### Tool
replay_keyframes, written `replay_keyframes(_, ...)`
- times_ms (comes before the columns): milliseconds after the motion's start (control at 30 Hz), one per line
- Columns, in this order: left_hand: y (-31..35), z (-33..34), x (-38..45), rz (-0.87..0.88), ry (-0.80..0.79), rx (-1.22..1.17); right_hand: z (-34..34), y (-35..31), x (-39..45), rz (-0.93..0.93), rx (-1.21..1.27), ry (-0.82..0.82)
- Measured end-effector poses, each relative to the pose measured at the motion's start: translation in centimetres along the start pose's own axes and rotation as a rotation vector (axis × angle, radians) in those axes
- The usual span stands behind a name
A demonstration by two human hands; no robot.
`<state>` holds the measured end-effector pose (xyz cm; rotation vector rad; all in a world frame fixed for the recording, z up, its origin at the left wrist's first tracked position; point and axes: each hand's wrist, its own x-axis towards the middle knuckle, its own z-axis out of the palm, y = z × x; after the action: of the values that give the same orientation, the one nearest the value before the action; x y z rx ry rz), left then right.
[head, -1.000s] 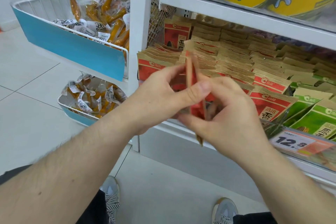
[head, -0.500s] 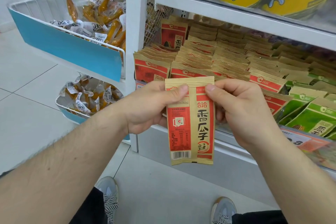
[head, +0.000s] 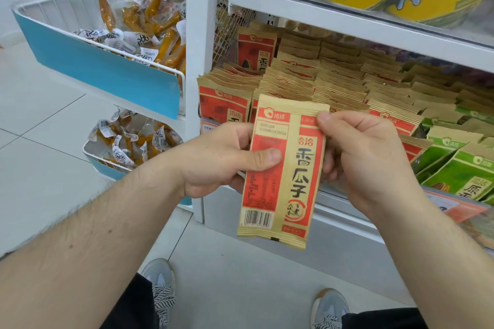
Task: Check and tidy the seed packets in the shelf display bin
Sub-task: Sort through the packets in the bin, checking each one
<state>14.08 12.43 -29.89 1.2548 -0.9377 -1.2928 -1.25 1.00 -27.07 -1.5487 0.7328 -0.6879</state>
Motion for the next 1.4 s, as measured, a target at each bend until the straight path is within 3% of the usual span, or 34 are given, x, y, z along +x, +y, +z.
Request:
replay_keyframes(67,-0.1,0.0,0.0,0.001,-0.002,-0.003,-0.4,0.1,0.3,0.031,0.003,-0.046)
replay_keyframes(267,0.8,-0.6,0.3,0.103,0.160,-0.206,-1.5,0.2,0.3,0.130,-0.142,-0.425)
replay_keyframes(600,0.7,-1.5,0.1,0.142,0.155,-0.201,-1.1,1.0,0.5,0.152,-0.006,-0.485)
replay_keyframes(733,0.8,-1.8,0.0,0.231,0.057,-0.190,-0.1,1.4,0.2,0.223,0.292,-0.487)
replay_keyframes(933,0.1,-1.0,0.7,0.230,0.169,-0.249,1.7,2.9,-0.2,0.567,0.855,-0.833)
replay_keyframes(1033,0.3,-0.4,0.5,0.231,0.202,-0.294,1.8,3.1,-0.1,0.569,0.761,-0.789)
replay_keyframes(1133,0.9,0.0,0.1,0.241,0.246,-0.262,1.3,2.1,0.0,0.439,0.412,-0.564)
replay_keyframes(1233,1.4,-0.1,-0.2,0.219,0.300,-0.173,0.2,1.7,0.8,0.348,0.255,-0.363)
replay_keyframes(1400,1.3,0.1,-0.3,0.144,0.314,-0.055,-0.8,1.3,1.0,0.094,-0.031,-0.315)
